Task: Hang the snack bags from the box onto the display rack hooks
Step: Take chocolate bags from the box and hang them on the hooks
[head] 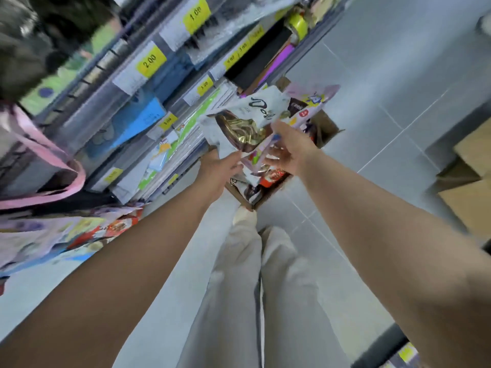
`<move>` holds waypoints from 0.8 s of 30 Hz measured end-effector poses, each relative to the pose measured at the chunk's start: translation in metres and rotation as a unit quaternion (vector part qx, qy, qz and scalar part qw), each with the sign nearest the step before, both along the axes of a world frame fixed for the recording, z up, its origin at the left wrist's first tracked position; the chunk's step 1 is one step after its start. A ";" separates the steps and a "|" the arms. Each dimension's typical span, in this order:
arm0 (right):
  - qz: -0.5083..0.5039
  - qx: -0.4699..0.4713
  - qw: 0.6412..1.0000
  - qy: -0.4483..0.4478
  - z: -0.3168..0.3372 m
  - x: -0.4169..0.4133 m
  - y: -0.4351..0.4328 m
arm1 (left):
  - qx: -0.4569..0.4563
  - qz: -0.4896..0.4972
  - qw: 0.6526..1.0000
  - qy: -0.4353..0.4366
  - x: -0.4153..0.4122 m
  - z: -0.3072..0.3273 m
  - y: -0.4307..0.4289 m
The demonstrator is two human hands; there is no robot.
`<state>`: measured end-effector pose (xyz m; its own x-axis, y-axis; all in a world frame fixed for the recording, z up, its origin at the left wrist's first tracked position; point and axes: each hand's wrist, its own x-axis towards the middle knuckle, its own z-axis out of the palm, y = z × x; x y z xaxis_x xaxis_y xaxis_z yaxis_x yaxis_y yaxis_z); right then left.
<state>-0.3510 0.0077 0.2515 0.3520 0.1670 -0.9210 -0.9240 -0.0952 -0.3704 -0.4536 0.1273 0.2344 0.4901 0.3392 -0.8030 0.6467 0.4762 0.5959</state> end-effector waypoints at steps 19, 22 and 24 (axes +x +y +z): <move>0.558 0.093 0.720 -0.402 0.291 -0.169 0.072 | 0.484 0.027 0.868 0.112 -0.192 0.299 0.047; 0.581 0.117 0.696 -0.406 0.309 -0.214 0.093 | 0.538 0.058 0.829 0.142 -0.248 0.318 0.055; 0.612 0.126 0.670 -0.401 0.313 -0.244 0.107 | 0.562 0.049 0.807 0.176 -0.287 0.321 0.063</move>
